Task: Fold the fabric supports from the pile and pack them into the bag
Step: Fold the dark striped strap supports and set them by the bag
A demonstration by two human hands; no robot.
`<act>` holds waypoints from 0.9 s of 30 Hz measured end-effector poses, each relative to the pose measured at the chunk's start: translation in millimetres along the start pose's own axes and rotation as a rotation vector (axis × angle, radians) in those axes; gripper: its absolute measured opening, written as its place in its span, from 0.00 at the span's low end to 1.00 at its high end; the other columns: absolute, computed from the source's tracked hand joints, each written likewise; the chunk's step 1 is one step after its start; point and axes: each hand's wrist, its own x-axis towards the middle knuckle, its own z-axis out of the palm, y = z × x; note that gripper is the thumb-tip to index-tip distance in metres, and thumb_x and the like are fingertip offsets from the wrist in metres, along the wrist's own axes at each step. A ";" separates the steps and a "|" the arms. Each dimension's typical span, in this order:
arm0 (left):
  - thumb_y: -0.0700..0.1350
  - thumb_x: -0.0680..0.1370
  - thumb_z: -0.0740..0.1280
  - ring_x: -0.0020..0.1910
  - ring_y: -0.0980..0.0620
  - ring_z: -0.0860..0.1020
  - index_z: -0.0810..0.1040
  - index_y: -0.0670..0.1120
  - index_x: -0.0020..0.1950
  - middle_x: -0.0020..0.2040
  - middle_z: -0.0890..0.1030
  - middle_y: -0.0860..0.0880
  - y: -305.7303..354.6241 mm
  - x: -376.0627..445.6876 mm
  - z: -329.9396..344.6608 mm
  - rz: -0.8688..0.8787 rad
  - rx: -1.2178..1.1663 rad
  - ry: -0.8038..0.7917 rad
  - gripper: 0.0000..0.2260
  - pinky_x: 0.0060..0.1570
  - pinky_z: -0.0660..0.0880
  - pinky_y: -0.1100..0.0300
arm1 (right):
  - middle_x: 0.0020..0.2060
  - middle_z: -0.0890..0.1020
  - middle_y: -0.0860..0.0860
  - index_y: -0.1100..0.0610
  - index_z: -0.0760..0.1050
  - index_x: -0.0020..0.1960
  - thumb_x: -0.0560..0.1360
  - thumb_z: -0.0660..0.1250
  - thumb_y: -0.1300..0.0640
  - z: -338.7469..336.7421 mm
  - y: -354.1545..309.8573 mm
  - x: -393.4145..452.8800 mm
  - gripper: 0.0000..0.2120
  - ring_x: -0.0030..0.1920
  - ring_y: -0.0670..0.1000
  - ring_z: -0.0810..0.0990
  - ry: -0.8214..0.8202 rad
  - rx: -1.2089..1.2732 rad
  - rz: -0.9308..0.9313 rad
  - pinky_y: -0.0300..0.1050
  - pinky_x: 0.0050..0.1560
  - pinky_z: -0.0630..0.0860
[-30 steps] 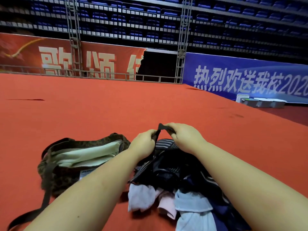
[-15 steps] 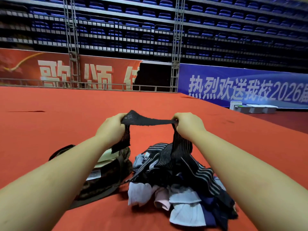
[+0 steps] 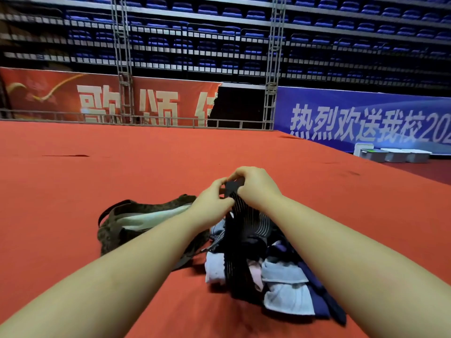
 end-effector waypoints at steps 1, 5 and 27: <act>0.42 0.77 0.61 0.60 0.46 0.75 0.67 0.50 0.72 0.63 0.77 0.47 -0.4 -1.3 -0.8 0.007 0.062 0.022 0.22 0.56 0.72 0.56 | 0.52 0.81 0.52 0.51 0.79 0.52 0.69 0.61 0.66 1.9 2.4 -1.5 0.17 0.53 0.55 0.77 0.000 0.009 -0.006 0.48 0.51 0.76; 0.36 0.77 0.56 0.56 0.44 0.78 0.76 0.49 0.64 0.57 0.81 0.46 -10.0 -7.3 -12.2 0.000 0.127 0.074 0.19 0.53 0.73 0.56 | 0.51 0.82 0.50 0.49 0.78 0.53 0.75 0.63 0.59 9.4 13.5 -10.7 0.10 0.52 0.54 0.78 -0.090 -0.099 -0.054 0.48 0.49 0.76; 0.43 0.75 0.70 0.37 0.47 0.81 0.80 0.44 0.43 0.42 0.83 0.42 -33.8 -52.7 -9.6 -0.233 -0.457 -0.276 0.03 0.40 0.78 0.58 | 0.36 0.83 0.49 0.54 0.80 0.41 0.76 0.67 0.55 26.0 30.5 -36.5 0.07 0.36 0.48 0.81 -0.134 0.632 0.141 0.44 0.44 0.79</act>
